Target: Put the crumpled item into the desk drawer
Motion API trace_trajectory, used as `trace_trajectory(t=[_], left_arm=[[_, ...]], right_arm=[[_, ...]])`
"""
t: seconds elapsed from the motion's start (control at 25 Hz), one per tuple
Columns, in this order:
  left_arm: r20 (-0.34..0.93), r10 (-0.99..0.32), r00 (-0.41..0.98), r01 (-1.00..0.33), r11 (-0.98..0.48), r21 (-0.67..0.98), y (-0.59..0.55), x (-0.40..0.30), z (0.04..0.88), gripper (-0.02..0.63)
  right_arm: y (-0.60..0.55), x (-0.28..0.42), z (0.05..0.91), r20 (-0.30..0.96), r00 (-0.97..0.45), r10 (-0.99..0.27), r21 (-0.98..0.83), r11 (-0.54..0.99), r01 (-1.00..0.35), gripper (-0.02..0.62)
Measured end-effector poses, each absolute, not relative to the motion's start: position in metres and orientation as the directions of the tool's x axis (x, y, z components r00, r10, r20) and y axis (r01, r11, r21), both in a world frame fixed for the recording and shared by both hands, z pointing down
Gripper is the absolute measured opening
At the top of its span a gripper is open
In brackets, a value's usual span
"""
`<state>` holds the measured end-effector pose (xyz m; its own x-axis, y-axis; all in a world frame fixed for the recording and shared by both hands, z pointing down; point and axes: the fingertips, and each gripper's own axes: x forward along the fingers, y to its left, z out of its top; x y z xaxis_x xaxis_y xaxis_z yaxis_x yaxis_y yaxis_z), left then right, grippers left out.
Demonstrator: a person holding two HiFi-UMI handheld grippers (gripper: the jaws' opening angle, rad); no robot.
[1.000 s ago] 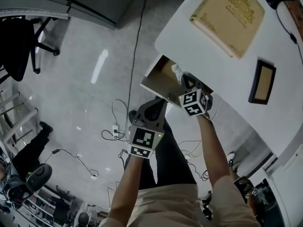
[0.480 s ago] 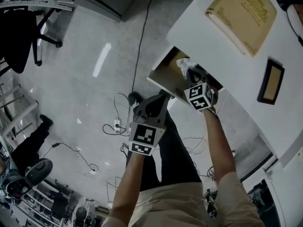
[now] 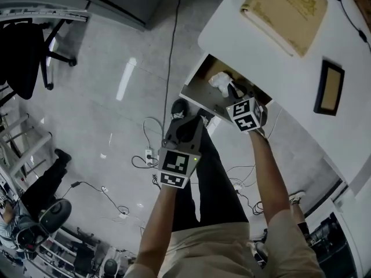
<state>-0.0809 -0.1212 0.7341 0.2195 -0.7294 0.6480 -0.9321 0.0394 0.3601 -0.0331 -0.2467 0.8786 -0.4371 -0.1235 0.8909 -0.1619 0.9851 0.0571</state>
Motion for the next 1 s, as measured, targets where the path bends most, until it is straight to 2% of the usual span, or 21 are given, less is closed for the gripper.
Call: trace_trajectory(t=[0.48,0.8,1.0], left_arm=[[0.638,-0.718,0.278,-0.935,-0.049,0.351,-0.118,-0.076,0.72,0.015],[0.645,-0.695,0.318,-0.94,-0.142,0.31,-0.099,-0.082,0.674,0.015],[0.658,-0.693,0.294,-0.948,-0.123,0.295,-0.089,-0.104,0.65,0.015]], right_arm=[[-0.233,-0.006,0.825,0.861,-0.471,-0.191,0.007,0.931,-0.365,0.057],[-0.207,0.007,0.758,0.856,-0.455,-0.245,0.004,0.884,-0.468,0.057],[-0.188,0.008,0.712,0.834,-0.476,-0.281,-0.041,0.827,-0.56,0.057]])
